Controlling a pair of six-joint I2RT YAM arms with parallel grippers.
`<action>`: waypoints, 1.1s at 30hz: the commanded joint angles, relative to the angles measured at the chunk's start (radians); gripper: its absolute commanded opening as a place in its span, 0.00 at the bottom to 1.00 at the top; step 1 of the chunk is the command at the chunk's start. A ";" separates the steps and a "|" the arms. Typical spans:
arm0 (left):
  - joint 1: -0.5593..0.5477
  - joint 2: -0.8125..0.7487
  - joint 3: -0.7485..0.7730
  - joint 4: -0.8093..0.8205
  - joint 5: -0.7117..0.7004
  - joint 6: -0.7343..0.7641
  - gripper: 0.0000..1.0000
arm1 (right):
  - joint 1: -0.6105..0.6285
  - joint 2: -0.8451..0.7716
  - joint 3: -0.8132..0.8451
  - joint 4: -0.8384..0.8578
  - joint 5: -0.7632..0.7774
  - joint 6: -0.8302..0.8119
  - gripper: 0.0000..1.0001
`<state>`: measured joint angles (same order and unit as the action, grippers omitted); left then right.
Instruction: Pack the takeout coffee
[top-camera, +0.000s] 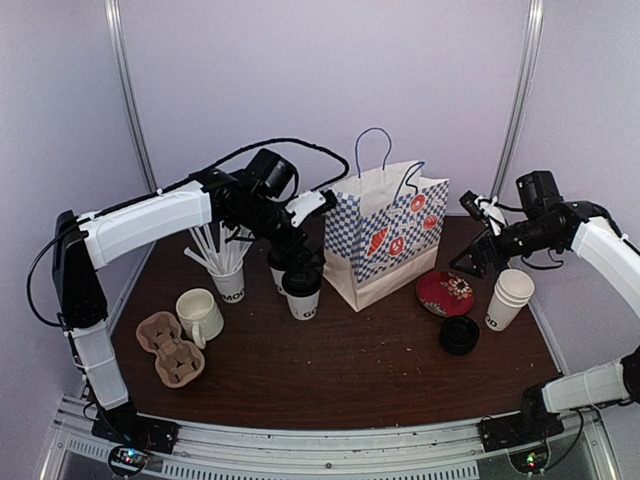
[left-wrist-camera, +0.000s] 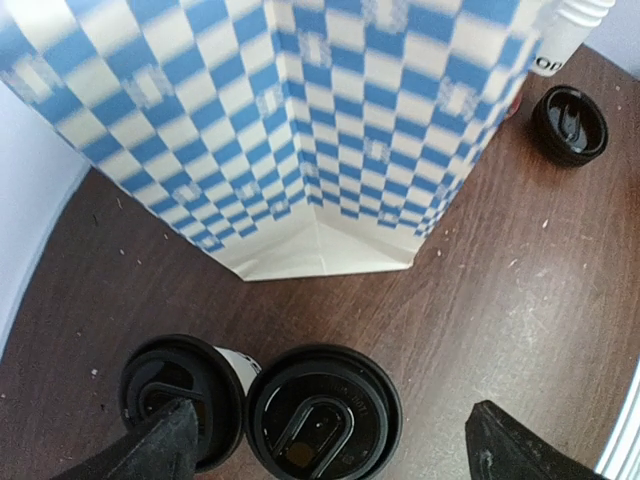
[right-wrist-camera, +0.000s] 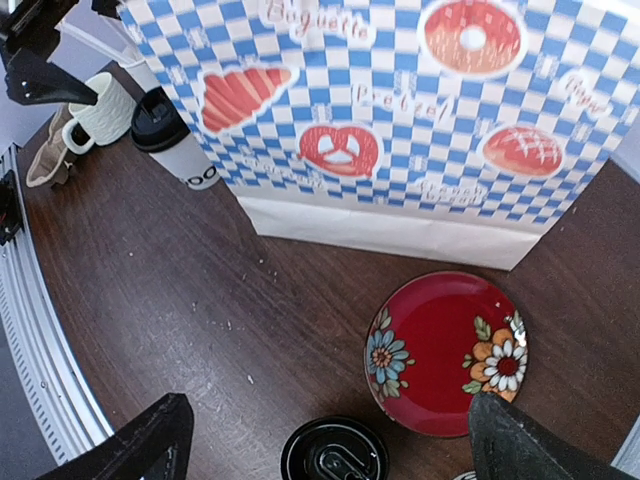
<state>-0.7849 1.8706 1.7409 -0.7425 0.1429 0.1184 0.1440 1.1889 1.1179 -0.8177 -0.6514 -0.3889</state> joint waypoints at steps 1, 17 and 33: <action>-0.036 -0.119 0.030 0.056 -0.004 -0.010 0.97 | -0.008 0.033 0.158 -0.106 0.003 -0.001 0.99; -0.039 -0.274 -0.095 0.113 -0.051 -0.071 0.77 | -0.002 0.269 0.560 -0.131 0.014 0.038 0.80; -0.061 -0.402 -0.242 0.149 -0.044 -0.170 0.75 | 0.114 0.585 0.860 -0.055 -0.173 0.179 0.73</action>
<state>-0.8307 1.4864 1.5112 -0.6434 0.1005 -0.0177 0.2333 1.7283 1.8999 -0.8845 -0.7536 -0.2703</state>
